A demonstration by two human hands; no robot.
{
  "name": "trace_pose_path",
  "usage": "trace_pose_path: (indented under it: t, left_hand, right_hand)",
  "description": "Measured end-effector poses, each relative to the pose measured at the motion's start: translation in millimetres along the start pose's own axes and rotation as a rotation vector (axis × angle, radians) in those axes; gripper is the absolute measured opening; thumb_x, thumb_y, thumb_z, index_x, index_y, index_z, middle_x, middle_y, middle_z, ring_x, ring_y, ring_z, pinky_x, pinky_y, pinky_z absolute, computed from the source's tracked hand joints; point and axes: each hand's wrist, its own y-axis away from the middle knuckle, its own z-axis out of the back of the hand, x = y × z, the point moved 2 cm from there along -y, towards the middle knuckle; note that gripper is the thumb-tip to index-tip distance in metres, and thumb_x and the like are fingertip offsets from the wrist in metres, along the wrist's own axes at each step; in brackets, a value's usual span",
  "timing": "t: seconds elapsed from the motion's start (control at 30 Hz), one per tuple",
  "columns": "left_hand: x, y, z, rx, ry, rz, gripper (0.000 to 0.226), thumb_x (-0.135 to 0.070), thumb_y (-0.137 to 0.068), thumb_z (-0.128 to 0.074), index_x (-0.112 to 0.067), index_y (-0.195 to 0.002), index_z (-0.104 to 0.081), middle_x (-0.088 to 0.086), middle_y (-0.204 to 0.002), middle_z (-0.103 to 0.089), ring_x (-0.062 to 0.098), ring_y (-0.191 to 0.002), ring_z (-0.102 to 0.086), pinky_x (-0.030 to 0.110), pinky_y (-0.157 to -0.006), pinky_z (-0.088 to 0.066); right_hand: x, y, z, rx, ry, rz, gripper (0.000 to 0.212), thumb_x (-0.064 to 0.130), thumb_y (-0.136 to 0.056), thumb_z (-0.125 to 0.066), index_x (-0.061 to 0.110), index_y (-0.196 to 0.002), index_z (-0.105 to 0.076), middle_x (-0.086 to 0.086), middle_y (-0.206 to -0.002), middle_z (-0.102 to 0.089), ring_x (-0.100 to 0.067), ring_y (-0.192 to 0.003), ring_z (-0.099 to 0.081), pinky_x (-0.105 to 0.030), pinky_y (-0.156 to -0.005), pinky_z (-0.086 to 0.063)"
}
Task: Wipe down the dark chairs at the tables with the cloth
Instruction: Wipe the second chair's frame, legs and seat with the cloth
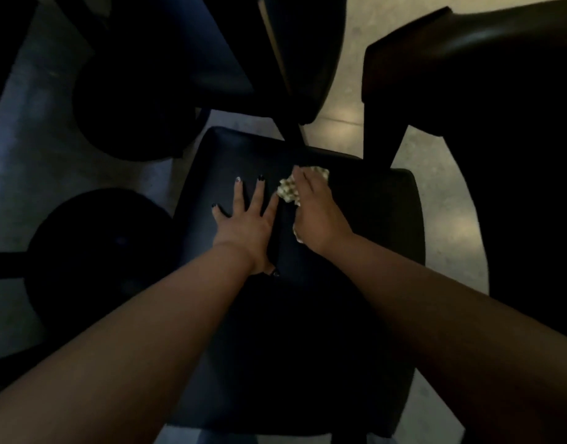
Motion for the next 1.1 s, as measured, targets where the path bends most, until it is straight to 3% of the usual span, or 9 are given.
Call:
trace_pose_path:
  t: [0.23, 0.43, 0.6, 0.67, 0.77, 0.9, 0.97, 1.03, 1.1]
  left_hand:
    - [10.0, -9.6, -10.3, -0.015, 0.071, -0.046, 0.141, -0.063, -0.058, -0.081, -0.031, -0.151, 0.02, -0.003, -0.153, 0.039, 0.037, -0.139, 0.036, 0.076, -0.104, -0.009]
    - [8.5, -8.8, -7.7, 0.004, 0.083, -0.062, 0.138, -0.057, -0.064, -0.08, -0.027, -0.15, 0.025, 0.0, -0.151, 0.041, 0.041, -0.136, 0.037, 0.076, -0.105, -0.008]
    - [3.2, -12.0, -14.1, -0.02, 0.075, -0.056, 0.138, -0.056, -0.064, -0.081, -0.024, -0.15, 0.023, 0.003, -0.152, 0.04, 0.044, -0.136, 0.037, 0.078, -0.102, -0.009]
    - [2.4, -13.2, -14.7, -0.028, 0.069, -0.044, 0.139, -0.055, -0.063, -0.082, -0.024, -0.15, 0.022, 0.003, -0.152, 0.04, 0.044, -0.136, 0.037, 0.079, -0.101, -0.009]
    - [2.2, -11.7, -14.1, -0.022, 0.056, -0.033, 0.139, -0.056, -0.064, -0.081, -0.025, -0.151, 0.022, 0.003, -0.152, 0.04, 0.043, -0.136, 0.037, 0.078, -0.102, -0.01]
    - [3.7, -11.3, -11.8, -0.01, 0.064, -0.042, 0.138, -0.056, -0.065, -0.081, -0.026, -0.15, 0.023, 0.002, -0.151, 0.041, 0.042, -0.137, 0.036, 0.077, -0.103, -0.009]
    - [3.8, -10.9, -11.9, -0.008, 0.06, -0.049, 0.14, -0.056, -0.064, -0.081, -0.026, -0.15, 0.025, 0.002, -0.15, 0.042, 0.043, -0.136, 0.037, 0.077, -0.103, -0.009]
    - [3.4, -11.2, -12.0, -0.013, 0.051, -0.041, 0.14, -0.056, -0.063, -0.081, -0.026, -0.15, 0.024, 0.002, -0.15, 0.043, 0.043, -0.136, 0.037, 0.077, -0.103, -0.009]
    - [1.8, -12.3, -12.3, -0.019, 0.049, -0.029, 0.14, -0.055, -0.063, -0.082, -0.025, -0.15, 0.024, 0.003, -0.149, 0.043, 0.043, -0.136, 0.037, 0.078, -0.103, -0.009]
  right_hand:
    - [-16.4, -8.9, -18.5, -0.127, 0.141, 0.036, 0.074, 0.0, -0.083, -0.052, 0.004, -0.149, -0.019, -0.015, -0.158, -0.013, -0.03, -0.147, -0.006, -0.039, -0.121, -0.004]
    - [-91.5, 58.1, 17.7, -0.321, 0.052, -0.416, 0.081, -0.007, -0.082, -0.059, 0.009, -0.151, -0.021, -0.013, -0.157, -0.017, -0.03, -0.145, -0.013, -0.048, -0.118, -0.02]
    - [-98.9, 37.1, 26.6, -0.464, -0.043, -0.65, 0.069, -0.006, -0.081, -0.06, 0.002, -0.144, -0.033, -0.017, -0.149, -0.027, -0.031, -0.137, -0.028, -0.039, -0.114, -0.028]
    - [-74.2, 12.9, 14.9, -0.511, -0.091, -0.599, 0.06, -0.004, -0.082, -0.056, -0.001, -0.139, -0.038, -0.021, -0.145, -0.032, -0.033, -0.134, -0.032, -0.038, -0.112, -0.028]
    - [-35.7, -5.9, -16.1, -0.41, 0.018, -0.303, 0.062, -0.007, -0.086, -0.043, -0.002, -0.146, -0.027, -0.02, -0.154, -0.023, -0.032, -0.144, -0.018, -0.037, -0.12, -0.008]
    - [-66.0, 4.1, -1.9, -0.3, 0.071, -0.104, 0.063, -0.01, -0.087, -0.043, 0.004, -0.147, -0.028, -0.011, -0.154, -0.027, -0.016, -0.145, -0.016, -0.025, -0.119, -0.005]
    - [-100.6, 21.7, 16.9, -0.345, 0.018, -0.213, 0.051, 0.006, -0.096, -0.042, 0.015, -0.146, -0.033, 0.005, -0.146, -0.038, 0.002, -0.136, -0.029, -0.017, -0.113, -0.023]
    - [-129.0, 39.9, 32.9, -0.415, -0.013, -0.498, 0.051, 0.004, -0.09, -0.052, 0.01, -0.139, -0.038, -0.006, -0.143, -0.037, -0.018, -0.132, -0.038, -0.031, -0.109, -0.035]
    - [-136.7, 51.3, 32.3, -0.42, -0.013, -0.7, 0.069, -0.007, -0.078, -0.06, 0.002, -0.142, -0.034, -0.017, -0.149, -0.028, -0.032, -0.136, -0.029, -0.039, -0.113, -0.03]
